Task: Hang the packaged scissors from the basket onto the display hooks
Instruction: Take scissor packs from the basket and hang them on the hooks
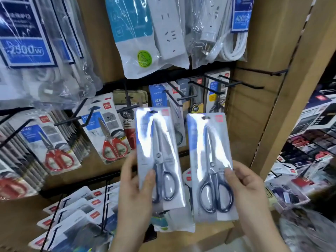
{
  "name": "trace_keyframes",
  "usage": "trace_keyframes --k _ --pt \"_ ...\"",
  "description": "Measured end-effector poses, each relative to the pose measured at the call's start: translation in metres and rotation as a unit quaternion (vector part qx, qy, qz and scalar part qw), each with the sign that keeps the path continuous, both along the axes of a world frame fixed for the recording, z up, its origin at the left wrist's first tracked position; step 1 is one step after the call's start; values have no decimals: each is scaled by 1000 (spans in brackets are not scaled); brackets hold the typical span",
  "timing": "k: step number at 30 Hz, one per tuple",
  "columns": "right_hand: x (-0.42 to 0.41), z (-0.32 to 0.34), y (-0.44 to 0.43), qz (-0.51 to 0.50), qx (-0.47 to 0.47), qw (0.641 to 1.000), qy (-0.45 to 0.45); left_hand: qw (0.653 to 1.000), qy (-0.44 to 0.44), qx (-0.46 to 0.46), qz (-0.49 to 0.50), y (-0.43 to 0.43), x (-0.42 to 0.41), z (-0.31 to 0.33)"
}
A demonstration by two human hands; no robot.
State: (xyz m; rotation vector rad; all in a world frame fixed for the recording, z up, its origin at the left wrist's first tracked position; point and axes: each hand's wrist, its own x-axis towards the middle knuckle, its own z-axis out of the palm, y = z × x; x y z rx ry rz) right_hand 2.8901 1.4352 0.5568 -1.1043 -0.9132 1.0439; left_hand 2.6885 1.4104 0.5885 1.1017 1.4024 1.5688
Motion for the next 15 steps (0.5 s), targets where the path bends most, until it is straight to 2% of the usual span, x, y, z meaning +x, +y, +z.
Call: trace_keyframes --k 4,9,12,15 --pt "3 7 -1 -32 33 999 -16 992 123 -19 -13 -7 -16 -5" --pt "-24 12 -5 27 56 997 -48 992 58 -38 -105 -17 7 -7" --pt "-35 15 -5 43 78 994 -64 983 94 -19 -155 -18 15 -12" --pt "-36 18 -3 56 84 993 -61 985 82 -22 -153 -17 15 -14"
